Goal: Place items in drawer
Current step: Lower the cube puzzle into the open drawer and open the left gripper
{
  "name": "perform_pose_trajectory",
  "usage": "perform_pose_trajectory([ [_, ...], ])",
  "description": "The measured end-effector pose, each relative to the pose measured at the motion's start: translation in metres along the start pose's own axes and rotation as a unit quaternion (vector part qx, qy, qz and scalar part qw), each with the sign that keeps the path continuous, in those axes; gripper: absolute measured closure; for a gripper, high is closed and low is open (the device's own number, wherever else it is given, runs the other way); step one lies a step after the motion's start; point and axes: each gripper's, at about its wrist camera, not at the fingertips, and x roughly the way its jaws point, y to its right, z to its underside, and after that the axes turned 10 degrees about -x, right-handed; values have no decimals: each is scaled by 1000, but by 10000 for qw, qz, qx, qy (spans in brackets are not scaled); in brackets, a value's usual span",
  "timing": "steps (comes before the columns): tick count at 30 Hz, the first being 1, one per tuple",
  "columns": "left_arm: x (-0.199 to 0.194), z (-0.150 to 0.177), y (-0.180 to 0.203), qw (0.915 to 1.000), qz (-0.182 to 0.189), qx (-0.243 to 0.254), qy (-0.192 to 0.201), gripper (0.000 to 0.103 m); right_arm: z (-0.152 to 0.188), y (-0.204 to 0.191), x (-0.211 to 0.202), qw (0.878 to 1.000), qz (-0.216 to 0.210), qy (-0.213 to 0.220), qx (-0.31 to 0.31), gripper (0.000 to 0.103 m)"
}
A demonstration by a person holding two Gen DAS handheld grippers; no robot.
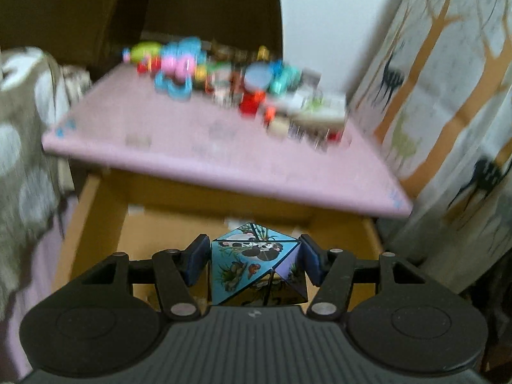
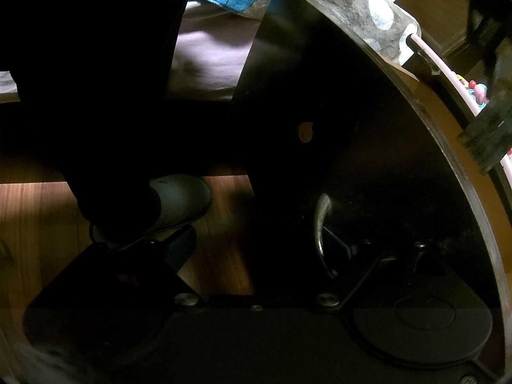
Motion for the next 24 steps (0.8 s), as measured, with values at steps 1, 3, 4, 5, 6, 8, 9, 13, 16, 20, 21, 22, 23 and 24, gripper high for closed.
perform_pose_trajectory([
  [1, 9, 3, -1, 9999, -79, 93, -108, 43, 0, 0, 0, 10000, -1, 2, -6, 16],
  [3, 24, 8, -3, 9990, -226, 280, -275, 43, 0, 0, 0, 10000, -3, 3, -10, 16],
  [4, 32, 10, -4, 9986, -253, 320, -342, 43, 0, 0, 0, 10000, -3, 4, -12, 16],
  [5, 39, 11, -5, 9982, -275, 348, -413, 43, 0, 0, 0, 10000, -1, 8, -14, 16],
  [6, 46, 12, -5, 9977, -299, 381, -481, 43, 0, -1, 0, 10000, 1, 10, -18, 16],
  [8, 60, 15, -3, 9961, -332, 528, -630, 43, 0, -1, 0, 10000, 4, 14, -26, 16],
  [9, 66, 16, -2, 9950, -346, 611, -706, 43, 0, -2, 1, 10000, 6, 16, -30, 15],
  [13, 89, 22, -2, 9908, -458, 747, -1031, 43, -1, -3, 2, 10000, 5, 9, -70, 13],
  [16, 97, 25, -2, 9881, -532, 811, -1191, 43, -1, -5, 2, 9999, 11, -6, -126, 13],
  [20, 99, 29, -5, 9839, -748, 944, -1318, 42, -1, -4, 1, 9999, 5, -1, -106, 13],
  [21, 100, 31, -5, 9828, -775, 975, -1363, 42, -1, -4, 1, 9999, 5, 0, -110, 13],
  [22, 101, 31, -5, 9821, -800, 998, -1385, 42, -1, -4, 1, 9999, 3, -1, -111, 13],
  [23, 101, 31, -4, 9816, -824, 1014, -1392, 42, -1, -4, 1, 9999, 0, -3, -110, 13],
  [24, 101, 31, -3, 9811, -849, 1030, -1400, 42, -1, -4, 1, 9999, 1, -1, -111, 13],
])
